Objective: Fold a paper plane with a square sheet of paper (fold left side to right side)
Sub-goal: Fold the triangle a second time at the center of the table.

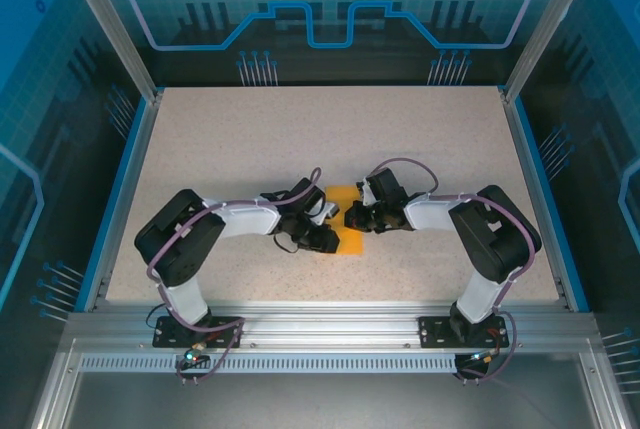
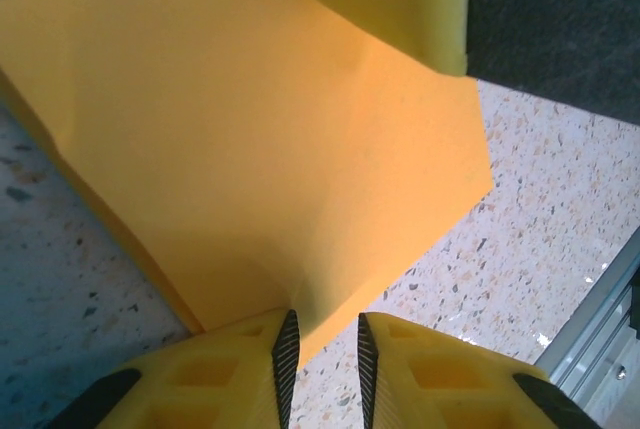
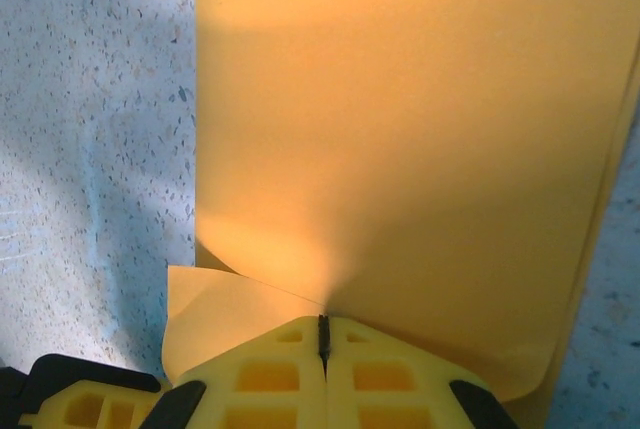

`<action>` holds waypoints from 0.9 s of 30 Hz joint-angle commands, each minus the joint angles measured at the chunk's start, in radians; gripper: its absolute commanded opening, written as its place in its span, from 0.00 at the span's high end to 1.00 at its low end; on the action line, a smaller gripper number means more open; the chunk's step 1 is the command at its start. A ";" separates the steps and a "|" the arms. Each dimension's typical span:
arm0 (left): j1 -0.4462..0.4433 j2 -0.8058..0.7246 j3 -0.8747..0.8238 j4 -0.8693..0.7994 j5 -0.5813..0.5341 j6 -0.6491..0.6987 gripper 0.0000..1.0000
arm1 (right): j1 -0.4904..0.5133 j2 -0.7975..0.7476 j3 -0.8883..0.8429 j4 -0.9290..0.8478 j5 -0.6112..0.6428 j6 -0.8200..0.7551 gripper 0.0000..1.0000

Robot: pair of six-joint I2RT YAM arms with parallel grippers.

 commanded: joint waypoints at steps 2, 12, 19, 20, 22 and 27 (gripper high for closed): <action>0.003 -0.024 -0.066 -0.116 -0.031 -0.027 0.73 | 0.001 0.040 -0.014 -0.097 0.054 -0.015 1.00; 0.004 -0.114 -0.064 -0.178 -0.040 -0.012 0.73 | 0.000 0.042 -0.014 -0.097 0.052 -0.017 1.00; 0.015 -0.150 0.006 -0.195 -0.012 -0.001 0.72 | 0.002 0.039 -0.012 -0.095 0.048 -0.019 1.00; 0.015 -0.142 0.019 -0.194 -0.007 0.002 0.72 | 0.001 0.040 -0.011 -0.096 0.047 -0.019 1.00; 0.016 -0.120 0.043 -0.190 0.000 0.011 0.72 | 0.002 0.039 -0.011 -0.096 0.048 -0.017 1.00; 0.015 -0.042 0.088 -0.175 0.009 0.028 0.72 | 0.003 0.042 -0.010 -0.097 0.044 -0.019 1.00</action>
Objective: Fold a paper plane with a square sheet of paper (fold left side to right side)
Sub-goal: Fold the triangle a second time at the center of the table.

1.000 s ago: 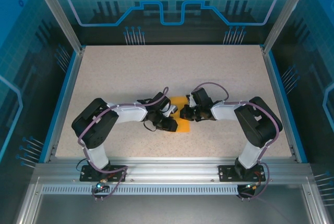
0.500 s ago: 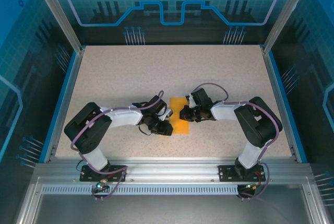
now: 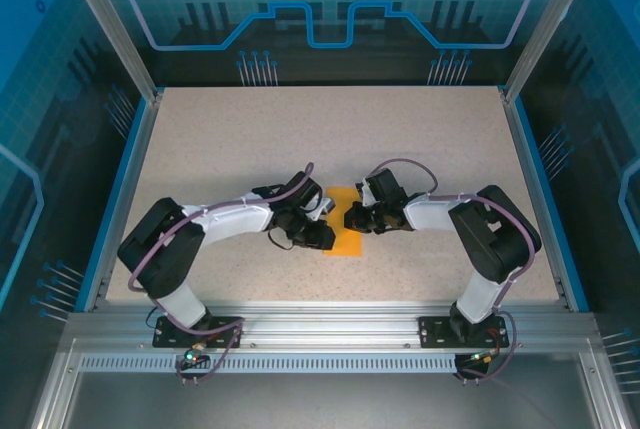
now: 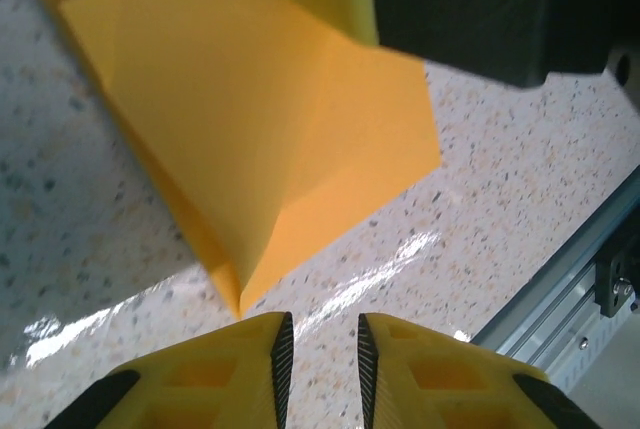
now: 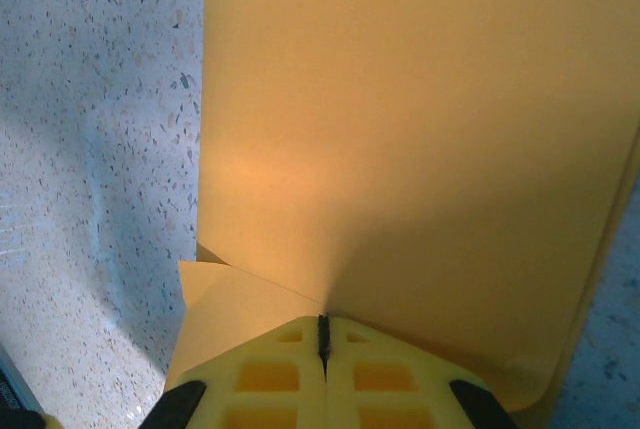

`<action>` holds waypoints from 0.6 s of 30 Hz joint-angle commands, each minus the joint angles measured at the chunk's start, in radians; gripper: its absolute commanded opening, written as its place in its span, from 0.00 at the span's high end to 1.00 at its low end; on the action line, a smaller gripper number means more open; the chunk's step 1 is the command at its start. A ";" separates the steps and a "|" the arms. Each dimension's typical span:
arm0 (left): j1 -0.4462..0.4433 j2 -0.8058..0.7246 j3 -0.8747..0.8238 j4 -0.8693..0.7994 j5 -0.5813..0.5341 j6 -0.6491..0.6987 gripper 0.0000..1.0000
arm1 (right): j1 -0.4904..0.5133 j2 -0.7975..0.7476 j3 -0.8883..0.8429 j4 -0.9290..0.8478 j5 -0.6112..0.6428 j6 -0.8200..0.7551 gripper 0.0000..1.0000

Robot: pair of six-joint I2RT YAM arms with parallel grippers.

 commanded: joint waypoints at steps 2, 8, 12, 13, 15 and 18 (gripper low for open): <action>0.008 0.069 0.040 -0.008 0.022 0.039 0.73 | 0.000 0.043 -0.008 -0.092 0.050 -0.019 1.00; 0.009 0.124 0.050 -0.003 -0.001 0.039 0.74 | 0.000 0.045 -0.002 -0.092 0.044 -0.025 1.00; 0.009 0.125 0.025 -0.017 -0.036 0.037 0.76 | -0.003 0.015 -0.001 -0.084 0.041 -0.037 1.00; 0.008 0.124 0.015 -0.021 -0.043 0.037 0.76 | -0.001 -0.003 -0.004 -0.076 0.044 -0.040 1.00; 0.008 0.118 -0.004 -0.021 -0.056 0.036 0.78 | -0.002 -0.043 -0.024 -0.047 0.043 -0.039 1.00; 0.008 0.112 -0.027 -0.014 -0.070 0.030 0.80 | 0.002 -0.101 -0.033 -0.055 0.020 -0.068 1.00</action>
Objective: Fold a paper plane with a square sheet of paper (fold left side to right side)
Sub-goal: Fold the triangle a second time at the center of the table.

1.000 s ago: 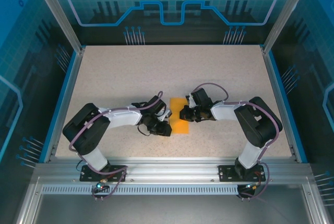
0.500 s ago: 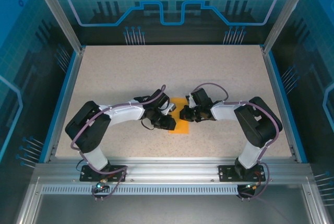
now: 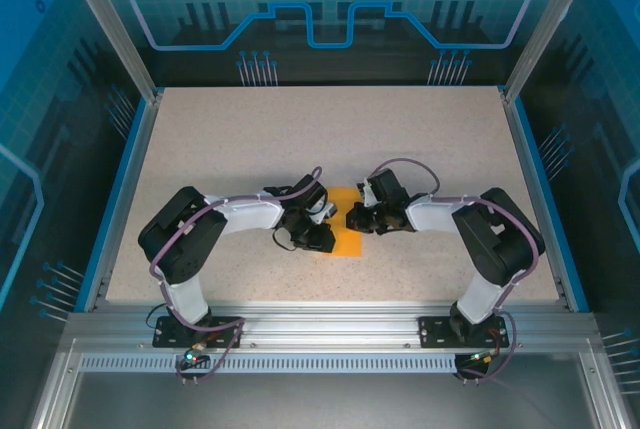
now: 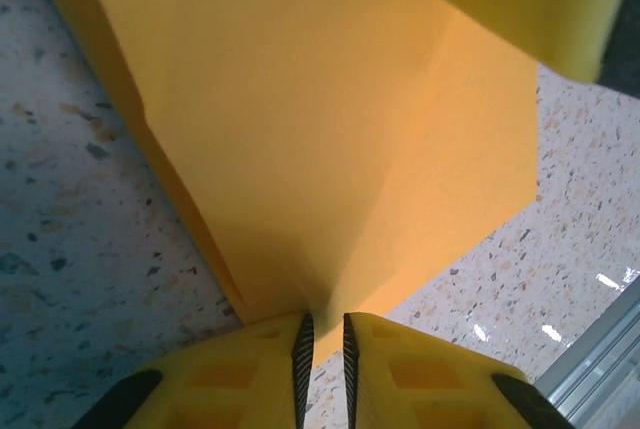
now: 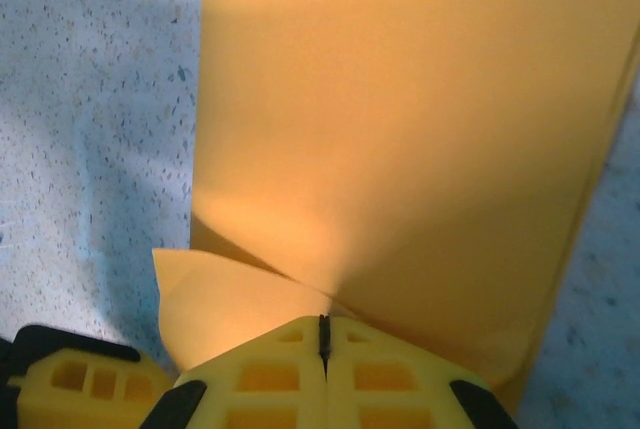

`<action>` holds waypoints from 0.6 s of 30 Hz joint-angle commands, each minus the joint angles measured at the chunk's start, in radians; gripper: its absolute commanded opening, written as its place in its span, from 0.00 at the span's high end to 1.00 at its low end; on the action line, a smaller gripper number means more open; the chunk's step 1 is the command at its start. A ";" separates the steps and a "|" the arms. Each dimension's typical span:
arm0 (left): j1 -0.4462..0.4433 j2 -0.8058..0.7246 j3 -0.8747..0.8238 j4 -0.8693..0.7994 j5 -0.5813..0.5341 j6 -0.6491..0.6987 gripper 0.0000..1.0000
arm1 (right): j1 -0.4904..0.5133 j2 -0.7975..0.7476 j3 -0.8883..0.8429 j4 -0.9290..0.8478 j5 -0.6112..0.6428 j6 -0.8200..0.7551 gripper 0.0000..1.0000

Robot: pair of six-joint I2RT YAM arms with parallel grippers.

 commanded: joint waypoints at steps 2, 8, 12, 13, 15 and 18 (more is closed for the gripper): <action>0.008 -0.004 -0.051 -0.031 -0.059 0.010 0.83 | 0.014 -0.089 -0.012 -0.071 -0.002 -0.068 1.00; 0.008 -0.022 -0.064 -0.029 -0.075 0.009 0.89 | 0.065 -0.128 -0.021 -0.125 -0.006 -0.094 1.00; 0.007 -0.023 -0.065 -0.031 -0.078 0.009 0.90 | 0.094 -0.101 -0.011 -0.109 -0.034 -0.091 1.00; 0.009 -0.022 -0.065 -0.032 -0.078 0.009 0.90 | 0.102 -0.092 -0.003 -0.109 -0.037 -0.091 1.00; 0.006 -0.024 -0.064 -0.033 -0.079 0.008 0.90 | 0.113 -0.070 0.012 -0.114 -0.041 -0.091 1.00; 0.007 -0.024 -0.066 -0.031 -0.081 0.007 0.90 | 0.120 -0.042 0.024 -0.107 -0.049 -0.088 1.00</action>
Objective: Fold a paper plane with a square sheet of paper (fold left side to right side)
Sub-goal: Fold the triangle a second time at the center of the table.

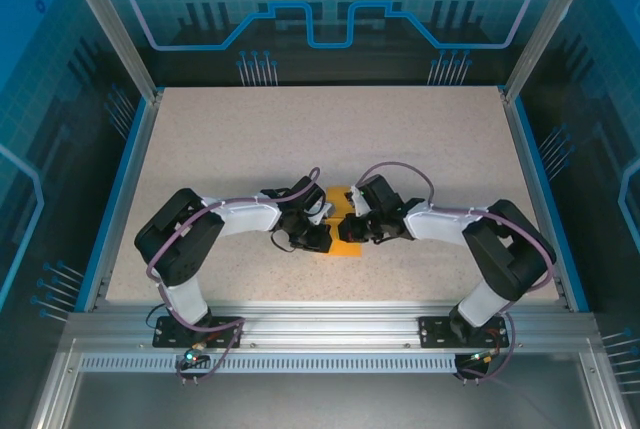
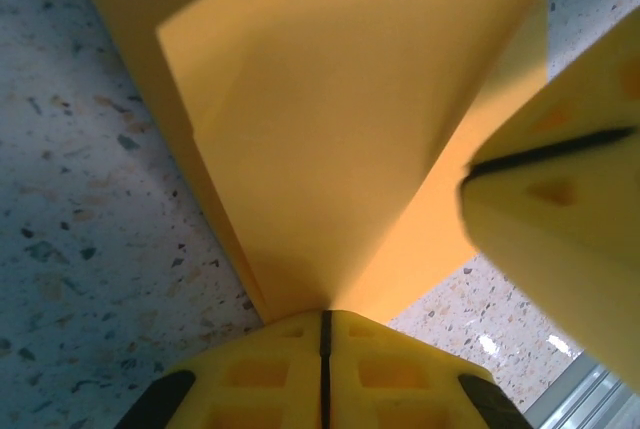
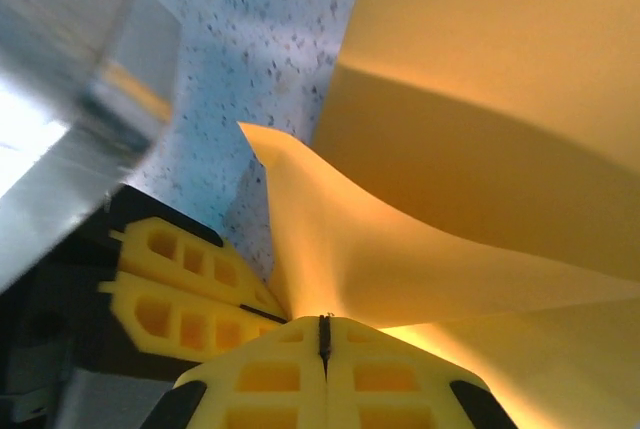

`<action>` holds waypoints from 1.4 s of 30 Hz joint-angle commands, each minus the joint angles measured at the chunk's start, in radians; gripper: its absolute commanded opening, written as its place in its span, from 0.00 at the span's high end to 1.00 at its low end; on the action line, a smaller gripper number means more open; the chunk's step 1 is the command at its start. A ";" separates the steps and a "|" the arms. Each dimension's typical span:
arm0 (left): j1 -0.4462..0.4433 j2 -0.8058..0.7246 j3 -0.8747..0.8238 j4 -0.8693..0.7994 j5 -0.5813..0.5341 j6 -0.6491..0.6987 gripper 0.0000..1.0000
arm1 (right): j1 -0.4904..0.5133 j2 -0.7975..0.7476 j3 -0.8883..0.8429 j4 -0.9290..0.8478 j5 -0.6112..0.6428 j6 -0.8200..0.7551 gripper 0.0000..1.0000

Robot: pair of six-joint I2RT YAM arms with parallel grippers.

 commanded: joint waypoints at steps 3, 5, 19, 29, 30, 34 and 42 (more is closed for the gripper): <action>0.005 -0.001 -0.037 -0.058 -0.059 0.005 0.90 | 0.016 0.053 0.039 -0.012 -0.034 -0.012 1.00; 0.004 -0.002 -0.037 -0.058 -0.058 0.004 0.90 | 0.017 0.066 0.046 -0.008 -0.037 -0.012 1.00; 0.003 0.003 -0.035 -0.065 -0.063 0.006 0.90 | 0.018 0.092 0.060 -0.056 0.001 -0.028 1.00; 0.003 0.014 -0.035 -0.083 -0.072 0.008 0.90 | 0.018 0.115 0.109 -0.197 0.104 -0.088 1.00; 0.004 0.013 -0.036 -0.082 -0.074 0.008 0.90 | 0.018 0.119 0.112 -0.205 0.112 -0.091 1.00; 0.004 0.017 -0.040 -0.082 -0.074 0.007 0.90 | 0.013 0.135 0.130 -0.230 0.127 -0.098 1.00; 0.004 0.019 -0.043 -0.084 -0.074 0.010 0.90 | -0.031 0.140 0.132 -0.242 0.125 -0.106 1.00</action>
